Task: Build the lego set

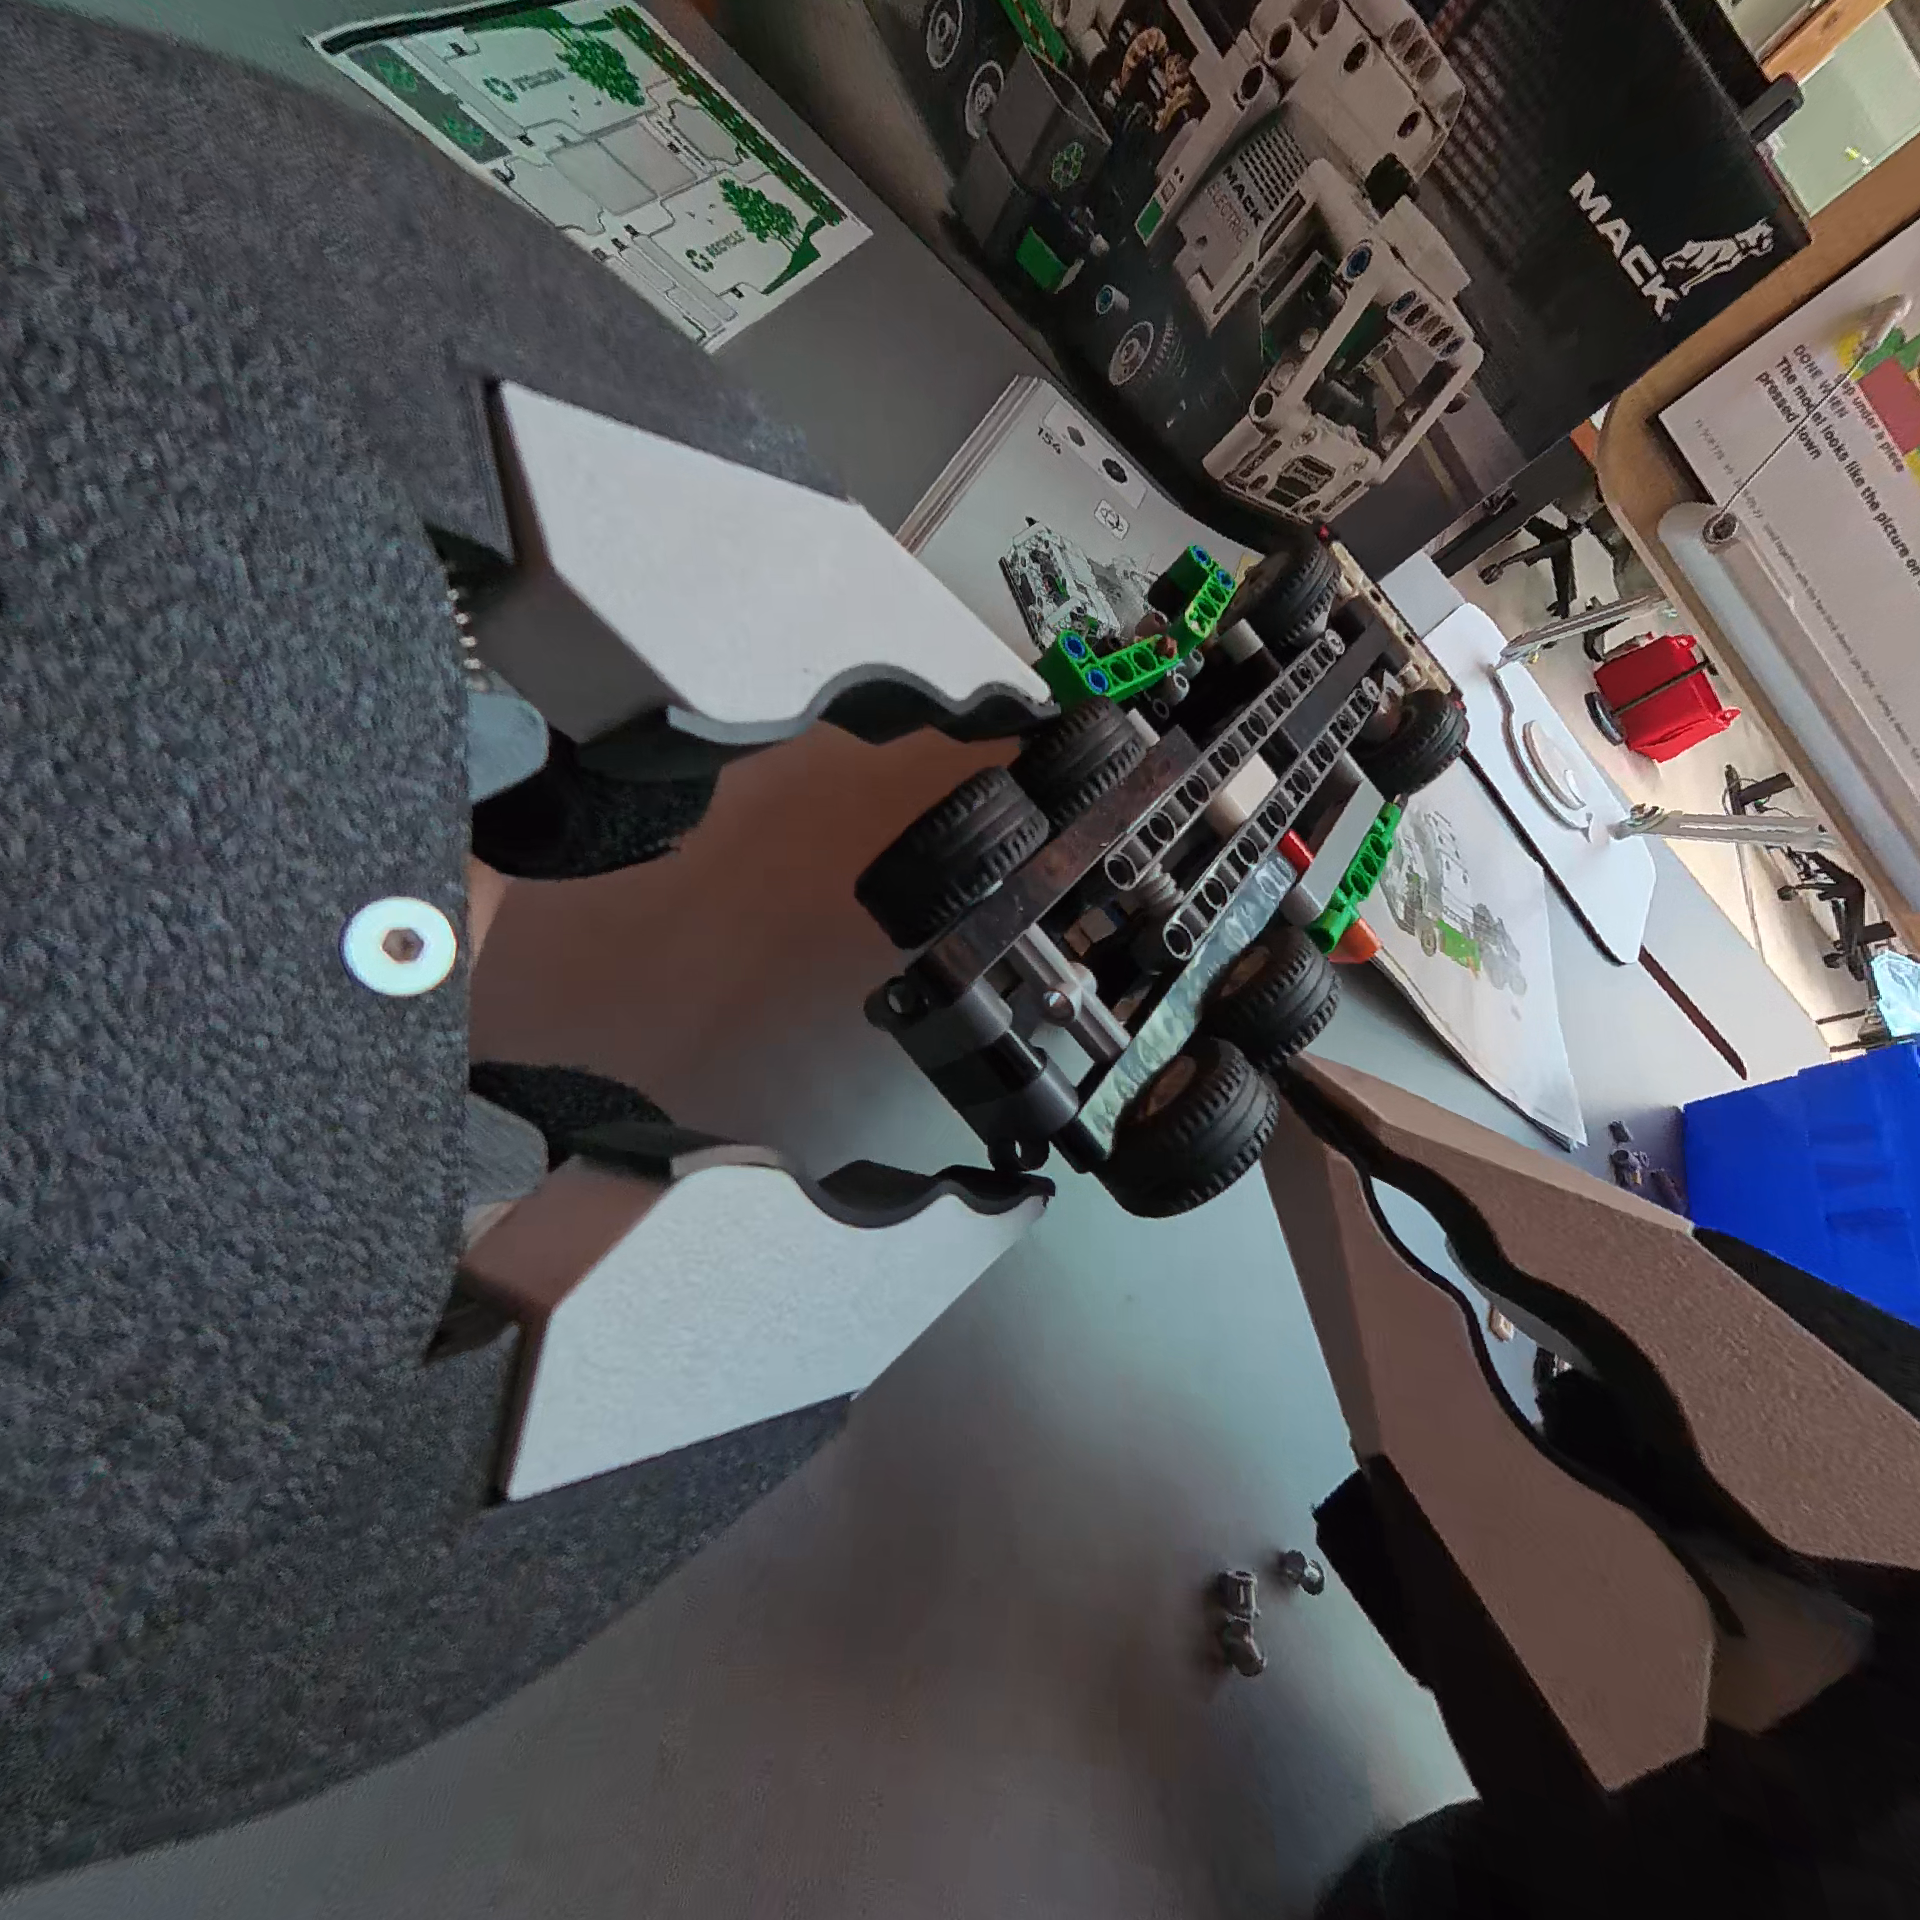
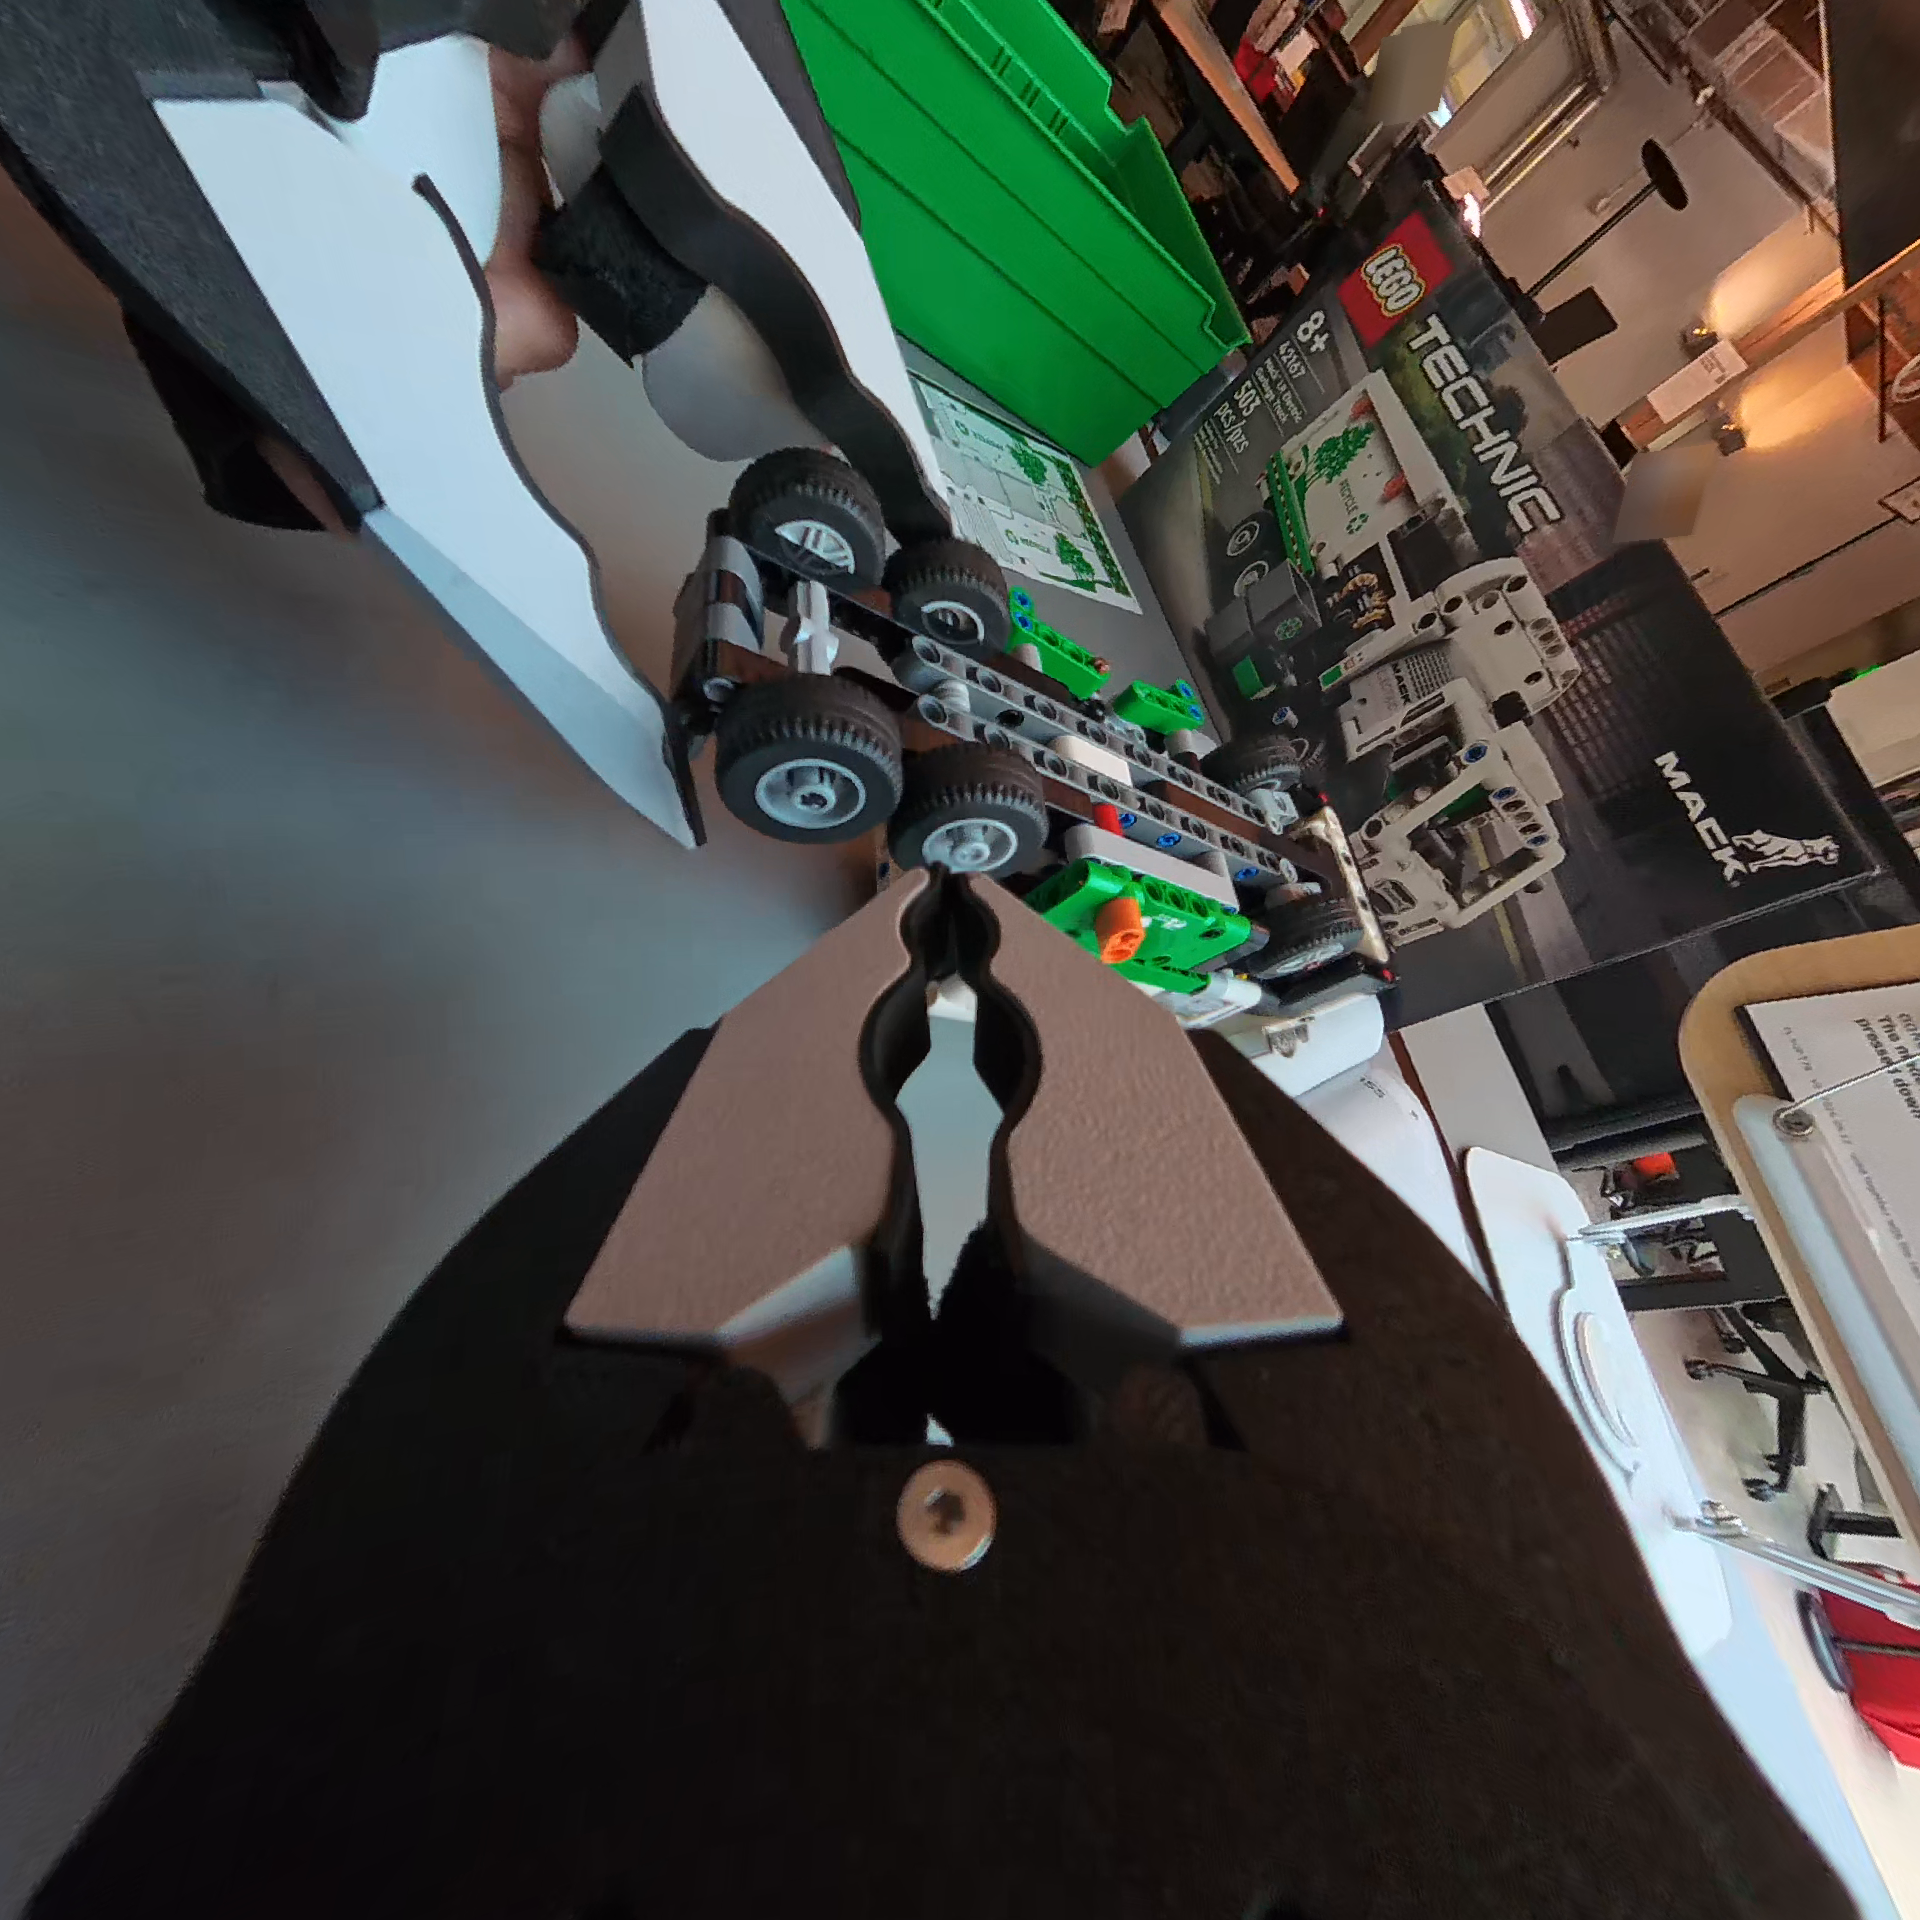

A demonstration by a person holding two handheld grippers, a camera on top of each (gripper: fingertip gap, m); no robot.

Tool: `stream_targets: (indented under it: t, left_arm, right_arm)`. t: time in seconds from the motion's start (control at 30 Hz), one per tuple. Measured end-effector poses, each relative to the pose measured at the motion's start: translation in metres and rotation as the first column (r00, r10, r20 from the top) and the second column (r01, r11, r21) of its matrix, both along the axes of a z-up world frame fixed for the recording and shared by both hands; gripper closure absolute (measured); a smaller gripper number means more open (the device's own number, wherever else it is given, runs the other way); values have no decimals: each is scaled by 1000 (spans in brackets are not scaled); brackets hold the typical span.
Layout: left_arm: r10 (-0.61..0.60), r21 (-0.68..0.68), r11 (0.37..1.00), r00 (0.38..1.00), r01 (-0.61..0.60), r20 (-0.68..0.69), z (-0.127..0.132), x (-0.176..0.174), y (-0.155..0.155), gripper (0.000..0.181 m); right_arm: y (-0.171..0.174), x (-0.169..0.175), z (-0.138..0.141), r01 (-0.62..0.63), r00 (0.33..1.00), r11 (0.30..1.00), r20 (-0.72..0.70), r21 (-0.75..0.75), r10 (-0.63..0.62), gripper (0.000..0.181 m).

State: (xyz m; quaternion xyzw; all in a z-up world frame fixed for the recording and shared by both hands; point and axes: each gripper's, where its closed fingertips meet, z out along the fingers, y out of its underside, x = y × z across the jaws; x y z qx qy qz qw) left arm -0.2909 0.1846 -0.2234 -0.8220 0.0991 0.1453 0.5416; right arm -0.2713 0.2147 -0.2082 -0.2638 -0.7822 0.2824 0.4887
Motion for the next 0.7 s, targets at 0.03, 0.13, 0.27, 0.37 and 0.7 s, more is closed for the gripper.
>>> stream_targets:
  t: [0.03, 0.13, 0.27, 0.37, 0.7]
  left_arm:
    - [1, 1, 1000, 1000, -1, 3, 0, 0, 0, 99]
    - [1, -3, 1000, 1000, -1, 0, 0, 0, 0, 100]
    - [1, -12, 1000, 1000, -1, -10, 0, 0, -1, 100]
    - [4, -17, 1000, 1000, -5, -17, 0, 1, 0, 100]
    - [40, -25, 999, 999, -41, -34, -1, -2, 2, 99]
  right_arm:
    - [1, 0, -1, 3, 1000, 1000, -1, 10, -3, 181]
    - [-2, -1, -1, -7, 1000, 1000, -8, 11, 7, 181]
    - [0, -1, 1, -2, 1000, 1000, -23, 29, 3, 181]
    - [1, -1, 1, -2, 1000, 999, -26, 38, 3, 181]
    - [-2, -2, 1, 5, 1000, 999, -14, 37, -5, 181]
